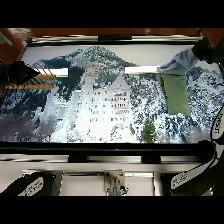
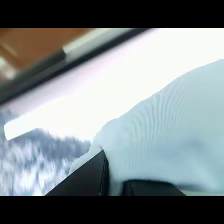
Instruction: Fold the shirts.
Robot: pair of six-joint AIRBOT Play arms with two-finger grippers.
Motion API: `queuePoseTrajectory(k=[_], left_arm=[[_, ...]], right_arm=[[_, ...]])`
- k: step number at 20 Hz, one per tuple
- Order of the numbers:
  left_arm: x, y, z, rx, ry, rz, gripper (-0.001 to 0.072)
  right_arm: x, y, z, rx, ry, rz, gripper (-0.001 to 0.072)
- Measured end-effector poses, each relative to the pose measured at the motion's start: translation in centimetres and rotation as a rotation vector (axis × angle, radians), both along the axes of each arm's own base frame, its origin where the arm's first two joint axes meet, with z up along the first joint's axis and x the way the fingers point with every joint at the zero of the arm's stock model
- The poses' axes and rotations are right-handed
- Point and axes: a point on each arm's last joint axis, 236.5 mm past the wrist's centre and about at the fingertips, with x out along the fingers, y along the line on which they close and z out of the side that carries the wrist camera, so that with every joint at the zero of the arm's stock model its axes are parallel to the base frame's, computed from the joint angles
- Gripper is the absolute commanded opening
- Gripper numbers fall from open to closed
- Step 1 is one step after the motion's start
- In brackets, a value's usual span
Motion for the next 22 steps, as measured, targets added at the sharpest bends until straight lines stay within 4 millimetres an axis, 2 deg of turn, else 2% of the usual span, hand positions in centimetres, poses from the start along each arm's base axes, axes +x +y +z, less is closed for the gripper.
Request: queuePoseTrajectory(k=[4,8,10,13,19,20,21,22], left_arm=[[0.1,-0.1,-0.1,-0.002,-0.001,0.0,0.0034],[0.2,-0.1,-0.1,-0.001,-0.004,0.001,0.0034],[0.2,-0.1,-0.2,0.003,-0.007,-0.003,0.0034],[0.2,-0.1,-0.1,0.013,-0.015,-0.011,0.0034],[0.2,-0.1,-0.1,0.027,-0.022,-0.023,0.0034],[0.2,-0.1,-0.1,0.029,-0.024,-0.025,0.0034],[0.2,-0.1,-0.1,0.03,-0.025,-0.026,0.0034],[0.2,-0.1,-0.1,0.031,-0.025,-0.027,0.0034]], right_arm=[[-6.2,-1.1,-2.3,-0.024,0.28,-0.004,0.0062],[-12.7,-0.2,-5.1,0.027,0.588,-0.011,0.0062],[-14.7,0.1,-5.9,0.061,0.691,-0.043,0.0062],[-16.7,0.9,-7.7,0.114,0.809,-0.092,0.0062],[-21.3,2.4,-14.0,0.176,1.058,-0.156,0.0075],[-22.0,2.5,-14.7,0.179,1.088,-0.168,0.0188],[-22.5,2.7,-15.4,0.182,1.113,-0.173,0.0512],[-22.9,3.1,-15.8,0.183,1.132,-0.17,0.0582]])
